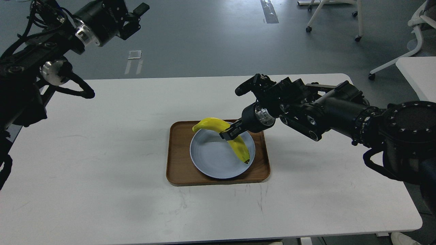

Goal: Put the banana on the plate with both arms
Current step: 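Carry the banana over the plate and lower it onto the plate, then open the right gripper and raise it away from the banana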

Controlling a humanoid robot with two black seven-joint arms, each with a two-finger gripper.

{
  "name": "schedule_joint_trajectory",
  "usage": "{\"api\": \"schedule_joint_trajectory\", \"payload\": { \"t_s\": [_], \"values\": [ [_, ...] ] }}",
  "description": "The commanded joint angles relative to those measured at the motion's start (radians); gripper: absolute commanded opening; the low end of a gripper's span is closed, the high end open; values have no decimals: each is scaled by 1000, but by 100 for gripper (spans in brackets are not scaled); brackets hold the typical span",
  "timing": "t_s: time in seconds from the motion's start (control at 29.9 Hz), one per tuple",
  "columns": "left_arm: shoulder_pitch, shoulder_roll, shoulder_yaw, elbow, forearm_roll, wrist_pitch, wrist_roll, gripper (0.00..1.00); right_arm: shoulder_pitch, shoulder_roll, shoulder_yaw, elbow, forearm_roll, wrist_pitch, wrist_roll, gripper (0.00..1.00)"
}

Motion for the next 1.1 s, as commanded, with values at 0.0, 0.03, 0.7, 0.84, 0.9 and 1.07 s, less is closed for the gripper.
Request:
{"api": "schedule_joint_trajectory", "payload": {
  "t_s": [0.0,0.03,0.7,0.84,0.9,1.07],
  "values": [
    [0,1,1,1,-1,0,0,97,-1,0,0,3,18,0,0,35],
    [0,1,1,1,-1,0,0,97,-1,0,0,3,18,0,0,36],
    [0,3,0,6,-1,0,0,97,48,-11,42,5,78,0,0,81],
    [5,11,-5,9,-1,0,0,97,81,-116,105,6,301,0,0,95],
    [23,12,-23,9,-1,0,0,97,84,-182,150,6,429,0,0,96],
    [65,8,-72,9,-1,0,0,97,38,-325,285,8,712,0,0,98]
  ]
}}
